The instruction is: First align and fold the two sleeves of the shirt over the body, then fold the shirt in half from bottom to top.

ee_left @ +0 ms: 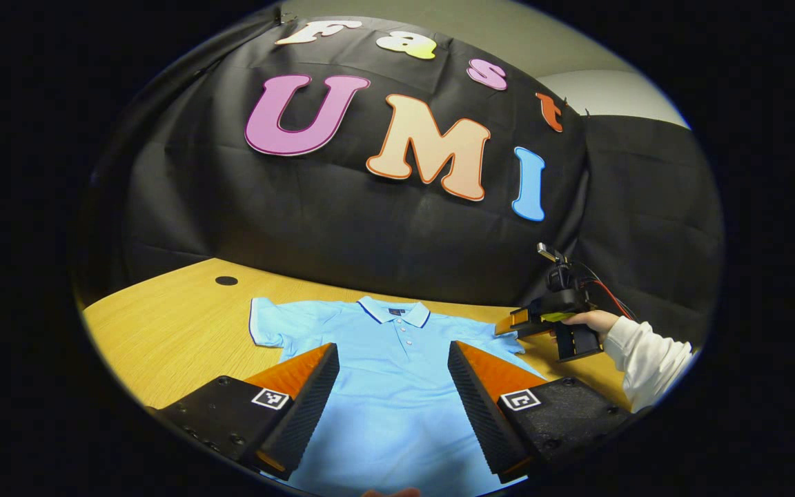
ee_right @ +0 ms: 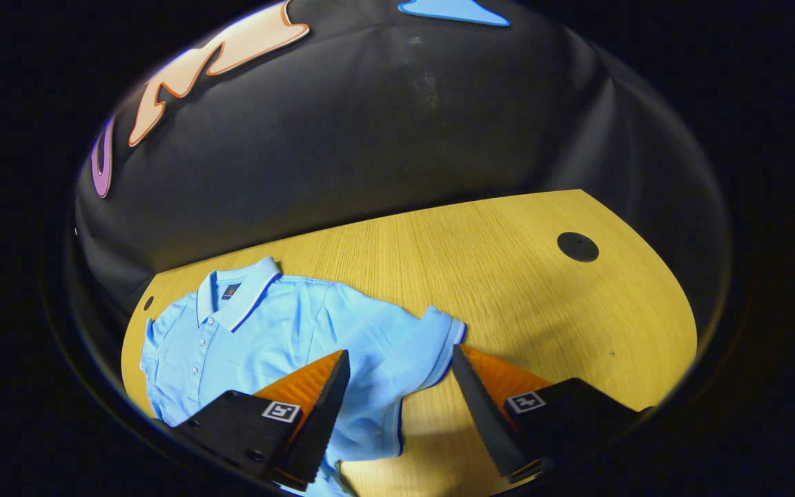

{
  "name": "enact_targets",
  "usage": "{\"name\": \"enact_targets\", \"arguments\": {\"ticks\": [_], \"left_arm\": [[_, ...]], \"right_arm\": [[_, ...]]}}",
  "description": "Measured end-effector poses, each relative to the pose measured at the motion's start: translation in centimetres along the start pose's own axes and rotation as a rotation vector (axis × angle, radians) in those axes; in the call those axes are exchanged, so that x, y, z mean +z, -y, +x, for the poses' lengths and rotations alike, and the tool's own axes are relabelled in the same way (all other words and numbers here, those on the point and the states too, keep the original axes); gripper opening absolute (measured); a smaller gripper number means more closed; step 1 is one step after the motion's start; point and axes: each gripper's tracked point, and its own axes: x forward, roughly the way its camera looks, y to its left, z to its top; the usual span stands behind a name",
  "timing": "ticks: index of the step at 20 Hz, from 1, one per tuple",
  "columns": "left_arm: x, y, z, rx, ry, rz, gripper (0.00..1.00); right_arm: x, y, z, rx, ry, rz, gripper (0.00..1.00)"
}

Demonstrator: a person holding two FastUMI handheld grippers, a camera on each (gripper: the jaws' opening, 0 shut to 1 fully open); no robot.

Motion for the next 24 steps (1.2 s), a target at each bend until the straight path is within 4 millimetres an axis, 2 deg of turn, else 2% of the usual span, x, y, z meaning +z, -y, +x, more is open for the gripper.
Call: {"name": "enact_targets", "arguments": {"ticks": [2, 3, 4, 5, 6, 7, 9, 12, 15, 18, 21, 24], "left_arm": [[-0.1, -0.2, 0.0, 0.007, -0.005, 0.000, 0.95], [-0.4, -0.3, -0.2, 0.009, -0.007, 0.000, 0.95], [-0.3, -0.2, 0.0, 0.010, -0.010, 0.000, 0.95], [-0.3, -0.2, 0.2, 0.010, -0.013, 0.000, 0.95], [-0.4, -0.2, 0.3, 0.010, -0.016, -0.001, 0.95], [-0.5, -0.2, 0.2, 0.011, -0.018, -0.001, 0.95], [-0.6, -0.3, 0.2, 0.015, -0.021, 0.000, 0.95], [-0.6, -0.5, 0.2, 0.020, -0.022, 0.001, 0.95], [-0.9, -0.4, 0.3, 0.021, -0.028, 0.001, 0.95], [-1.0, -0.4, 0.2, 0.019, -0.029, 0.000, 0.95], [-0.8, -0.3, 0.2, 0.018, -0.024, 0.000, 0.95], [-0.6, -0.3, 0.2, 0.019, -0.017, 0.001, 0.95]], "right_arm": [[0.0, 0.9, 0.3, -0.028, 0.008, -0.025, 0.66], [0.1, 1.1, 0.2, -0.033, 0.010, -0.037, 0.63], [0.1, 1.3, 0.1, -0.037, 0.008, -0.044, 0.43], [-0.1, 1.3, 0.2, -0.032, 0.007, -0.048, 0.41], [-0.1, 1.0, 0.2, -0.023, 0.001, -0.044, 0.17], [0.1, 0.8, 0.0, -0.013, 0.003, -0.045, 0.10], [0.3, 0.7, 0.1, -0.007, 0.012, -0.048, 0.03], [1.9, -0.7, -1.0, 0.010, 0.079, -0.061, 0.02], [3.9, -3.6, -2.9, 0.075, 0.144, -0.052, 0.02], [4.7, -7.3, -4.7, 0.155, 0.187, -0.051, 0.02], [4.2, -11.8, -5.9, 0.264, 0.191, -0.009, 0.02], [2.1, -15.3, -5.7, 0.329, 0.161, -0.023, 0.03]]}}
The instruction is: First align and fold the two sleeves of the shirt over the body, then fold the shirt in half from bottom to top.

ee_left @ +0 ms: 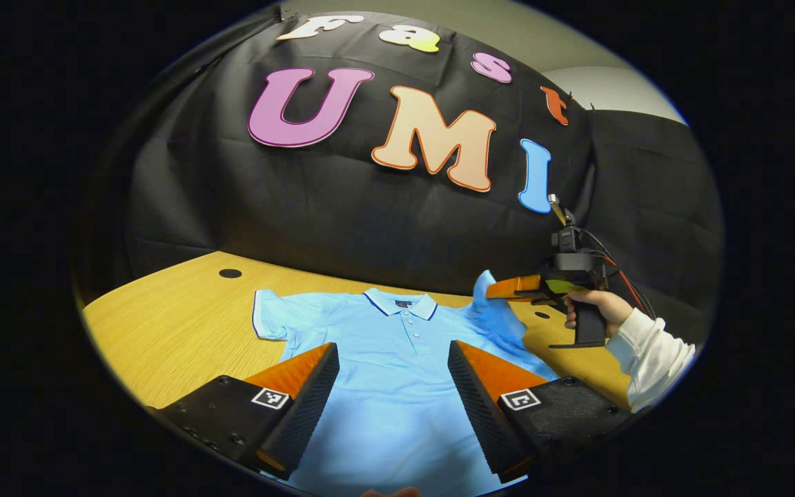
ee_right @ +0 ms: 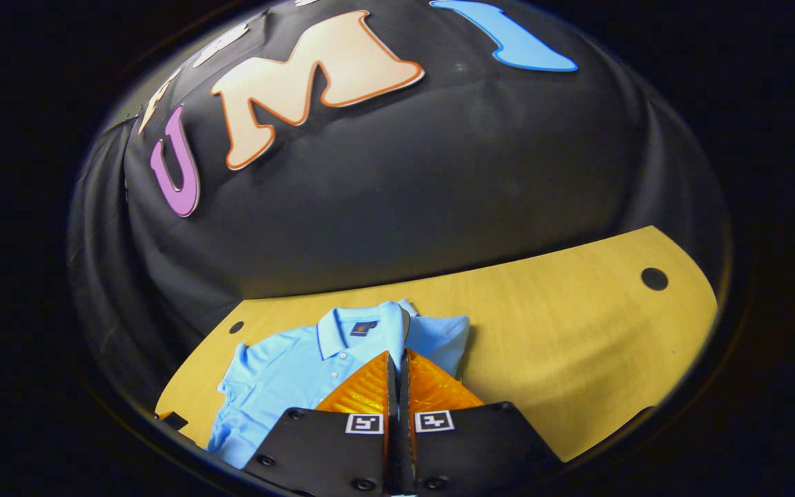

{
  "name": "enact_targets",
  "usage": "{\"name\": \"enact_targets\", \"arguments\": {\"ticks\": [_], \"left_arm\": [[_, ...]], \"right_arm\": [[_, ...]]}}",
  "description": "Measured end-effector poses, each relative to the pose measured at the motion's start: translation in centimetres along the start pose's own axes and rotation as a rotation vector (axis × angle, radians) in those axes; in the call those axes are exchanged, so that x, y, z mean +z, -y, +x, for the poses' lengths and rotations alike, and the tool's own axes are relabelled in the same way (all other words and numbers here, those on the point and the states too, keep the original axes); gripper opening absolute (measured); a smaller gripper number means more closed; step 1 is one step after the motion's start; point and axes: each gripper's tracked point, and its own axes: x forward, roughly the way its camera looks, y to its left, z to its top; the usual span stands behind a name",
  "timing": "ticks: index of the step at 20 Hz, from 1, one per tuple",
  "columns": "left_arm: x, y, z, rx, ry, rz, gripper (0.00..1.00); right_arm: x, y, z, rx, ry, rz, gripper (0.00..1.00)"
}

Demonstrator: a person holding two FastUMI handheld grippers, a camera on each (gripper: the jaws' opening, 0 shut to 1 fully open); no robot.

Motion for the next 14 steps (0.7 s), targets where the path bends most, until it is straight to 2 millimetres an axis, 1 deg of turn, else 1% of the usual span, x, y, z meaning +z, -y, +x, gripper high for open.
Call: {"name": "enact_targets", "arguments": {"ticks": [3, 5, 8, 9, 10, 11, 12, 13, 14], "left_arm": [[-0.2, -0.1, -0.4, -0.001, -0.002, -0.002, 0.95], [-0.1, 0.2, -0.2, -0.006, -0.005, -0.004, 0.95], [0.1, 0.2, -0.2, -0.007, -0.004, -0.005, 0.95], [0.0, 0.2, -0.1, -0.006, -0.004, -0.004, 0.95], [0.1, 0.2, 0.0, -0.006, -0.002, -0.004, 0.95], [0.2, 0.3, 0.0, -0.007, 0.000, -0.004, 0.95], [0.1, 0.3, 0.1, -0.008, 0.000, -0.004, 0.95], [0.1, 0.2, 0.1, -0.007, -0.002, -0.004, 0.95], [0.0, 0.2, 0.1, -0.006, -0.005, -0.003, 0.95]], "right_arm": [[-2.6, -2.3, 1.1, 0.023, -0.043, -0.035, 0.02], [-4.0, -3.6, 1.6, 0.047, -0.068, -0.036, 0.03], [-5.4, -4.8, 1.7, 0.078, -0.096, -0.023, 0.03], [-5.7, -5.3, 1.5, 0.096, -0.106, -0.015, 0.03], [-6.0, -6.0, 1.3, 0.126, -0.119, 0.000, 0.06], [-6.5, -6.8, 1.2, 0.156, -0.131, 0.011, 0.06], [-6.7, -7.5, 0.6, 0.188, -0.143, 0.018, 0.18], [-6.7, -8.4, -0.3, 0.227, -0.154, 0.025, 0.18], [-6.8, -9.0, -0.8, 0.252, -0.164, 0.024, 0.27]]}}
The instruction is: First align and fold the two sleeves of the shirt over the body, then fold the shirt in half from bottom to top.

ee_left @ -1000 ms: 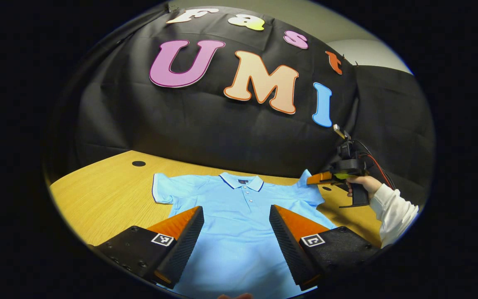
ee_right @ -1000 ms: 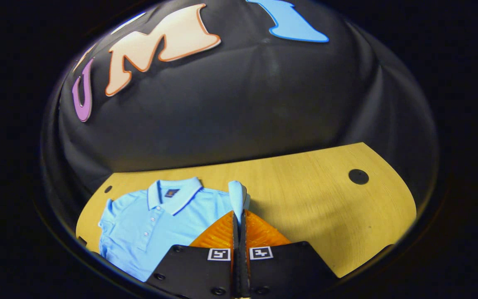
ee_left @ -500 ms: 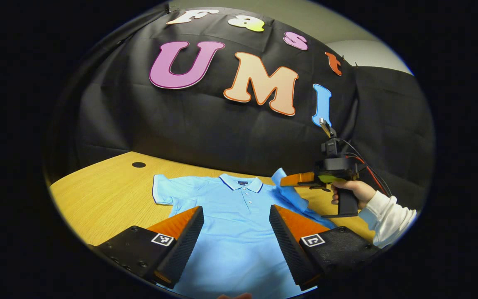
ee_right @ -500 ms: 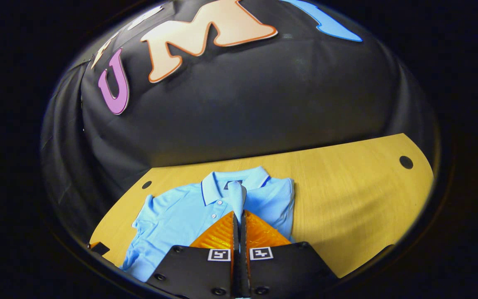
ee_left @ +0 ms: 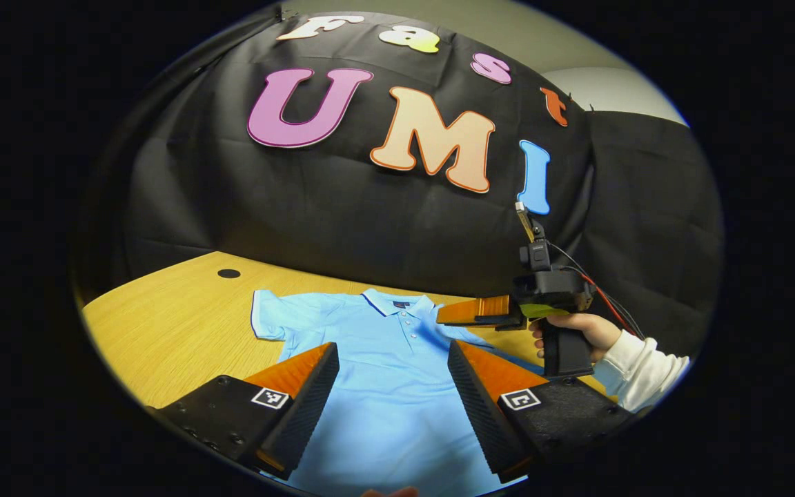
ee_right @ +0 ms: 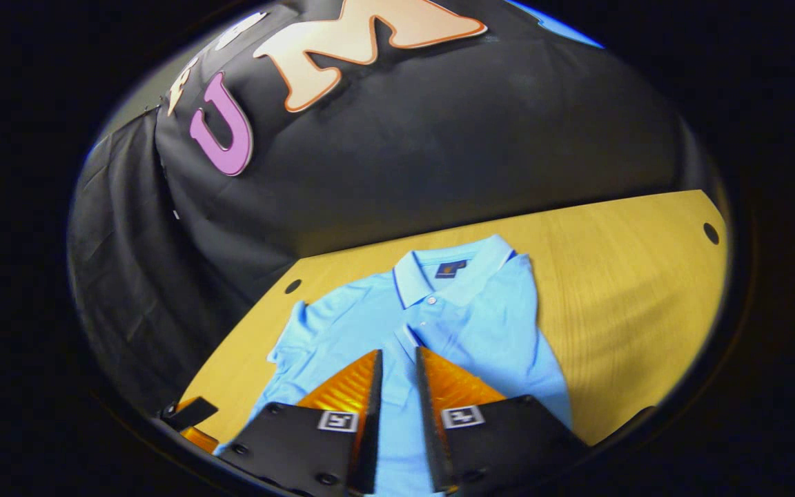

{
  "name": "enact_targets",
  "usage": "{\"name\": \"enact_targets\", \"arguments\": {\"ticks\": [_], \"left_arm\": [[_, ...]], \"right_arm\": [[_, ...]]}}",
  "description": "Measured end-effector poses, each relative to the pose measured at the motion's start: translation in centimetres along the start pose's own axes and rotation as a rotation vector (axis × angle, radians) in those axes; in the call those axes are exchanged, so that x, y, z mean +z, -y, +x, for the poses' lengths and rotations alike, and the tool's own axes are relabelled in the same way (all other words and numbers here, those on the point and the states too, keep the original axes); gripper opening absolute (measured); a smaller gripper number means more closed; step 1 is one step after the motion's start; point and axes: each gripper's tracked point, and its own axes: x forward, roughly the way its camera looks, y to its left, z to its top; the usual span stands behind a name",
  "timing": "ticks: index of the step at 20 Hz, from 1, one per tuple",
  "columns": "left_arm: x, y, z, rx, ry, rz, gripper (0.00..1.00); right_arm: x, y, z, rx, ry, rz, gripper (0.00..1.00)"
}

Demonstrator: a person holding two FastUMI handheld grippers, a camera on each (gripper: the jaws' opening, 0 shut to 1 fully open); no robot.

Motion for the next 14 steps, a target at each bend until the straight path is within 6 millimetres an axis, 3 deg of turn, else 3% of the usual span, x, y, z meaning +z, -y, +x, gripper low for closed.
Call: {"name": "enact_targets", "arguments": {"ticks": [2, 3, 6, 10, 11, 14], "left_arm": [[-0.3, -0.1, 0.0, 0.005, -0.004, 0.004, 0.95], [-0.2, -0.1, 0.0, 0.004, -0.004, 0.005, 0.95], [0.0, 0.2, 0.3, -0.005, -0.006, 0.017, 0.95], [-0.2, -1.4, 0.1, 0.035, -0.033, 0.081, 0.95], [0.1, -1.8, 0.3, 0.044, -0.042, 0.107, 0.95], [1.0, -2.9, 0.9, 0.056, -0.071, 0.200, 0.94]], "right_arm": [[0.0, -1.0, -1.1, 0.018, 0.019, -0.039, 0.70], [0.2, -1.2, -1.9, 0.015, 0.037, -0.070, 0.86], [0.7, -0.8, -5.1, -0.027, 0.101, -0.153, 0.98], [0.8, 0.9, -10.5, -0.104, 0.203, -0.203, 0.94], [0.8, 1.5, -12.0, -0.124, 0.227, -0.210, 0.98], [0.5, 3.3, -16.7, -0.188, 0.308, -0.211, 0.98]]}}
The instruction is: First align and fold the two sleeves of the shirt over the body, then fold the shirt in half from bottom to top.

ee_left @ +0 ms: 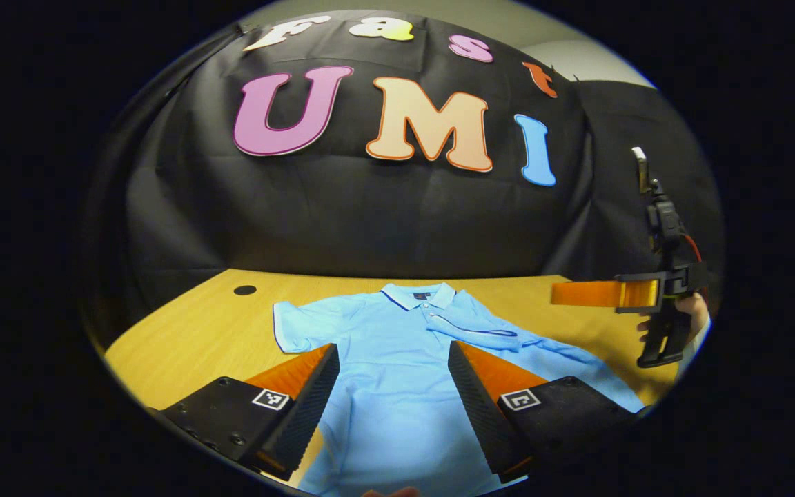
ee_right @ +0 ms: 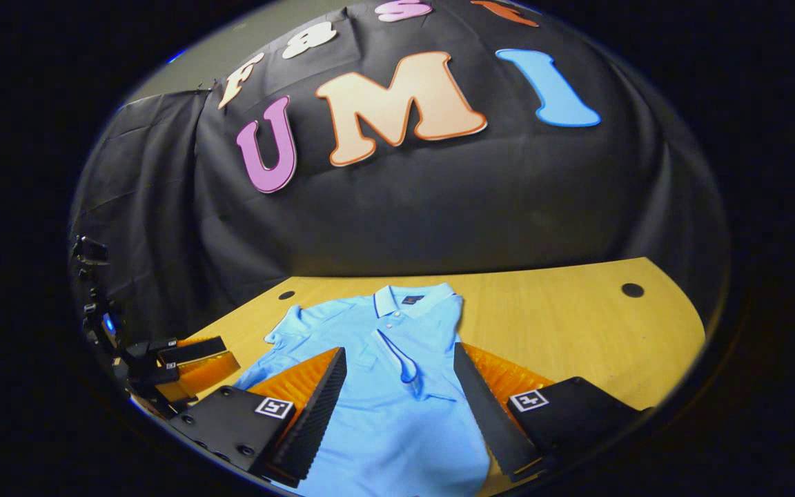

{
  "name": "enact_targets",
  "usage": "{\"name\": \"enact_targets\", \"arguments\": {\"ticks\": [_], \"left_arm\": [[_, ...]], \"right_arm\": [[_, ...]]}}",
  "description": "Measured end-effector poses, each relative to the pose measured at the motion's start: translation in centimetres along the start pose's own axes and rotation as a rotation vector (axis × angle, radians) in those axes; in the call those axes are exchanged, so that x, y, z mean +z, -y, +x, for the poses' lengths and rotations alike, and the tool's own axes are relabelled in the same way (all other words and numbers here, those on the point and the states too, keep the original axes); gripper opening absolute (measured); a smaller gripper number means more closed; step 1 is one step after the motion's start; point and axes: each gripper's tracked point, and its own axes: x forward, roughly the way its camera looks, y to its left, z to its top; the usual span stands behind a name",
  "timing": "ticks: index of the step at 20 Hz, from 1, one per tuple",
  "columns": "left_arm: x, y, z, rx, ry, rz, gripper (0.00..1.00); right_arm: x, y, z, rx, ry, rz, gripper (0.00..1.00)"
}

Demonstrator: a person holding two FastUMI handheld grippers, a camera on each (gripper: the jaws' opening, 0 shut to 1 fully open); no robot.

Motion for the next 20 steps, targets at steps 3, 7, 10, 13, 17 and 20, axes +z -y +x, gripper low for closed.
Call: {"name": "enact_targets", "arguments": {"ticks": [3, 7, 10, 13, 17, 20], "left_arm": [[1.1, -1.4, 1.4, 0.004, -0.025, 0.037, 0.94], [1.4, -4.5, 4.0, 0.035, -0.088, 0.051, 0.94], [0.8, -6.3, 6.2, 0.058, -0.139, 0.078, 0.94], [0.4, -7.8, 8.1, 0.078, -0.162, 0.118, 0.94], [-0.7, -9.3, 10.5, 0.108, -0.198, 0.148, 0.94], [-1.0, -10.1, 12.5, 0.110, -0.218, -0.018, 0.95]], "right_arm": [[-0.4, 2.3, -4.1, -0.060, 0.039, 0.002, 0.98], [-0.8, 4.5, -9.0, -0.129, 0.085, -0.009, 0.98], [-1.1, 5.5, -11.9, -0.168, 0.110, 0.004, 0.93], [-1.5, 6.2, -14.3, -0.199, 0.125, 0.029, 0.98], [-1.4, 7.1, -16.5, -0.248, 0.147, 0.041, 0.97], [-1.4, 7.2, -17.7, -0.277, 0.159, 0.035, 0.98]]}}
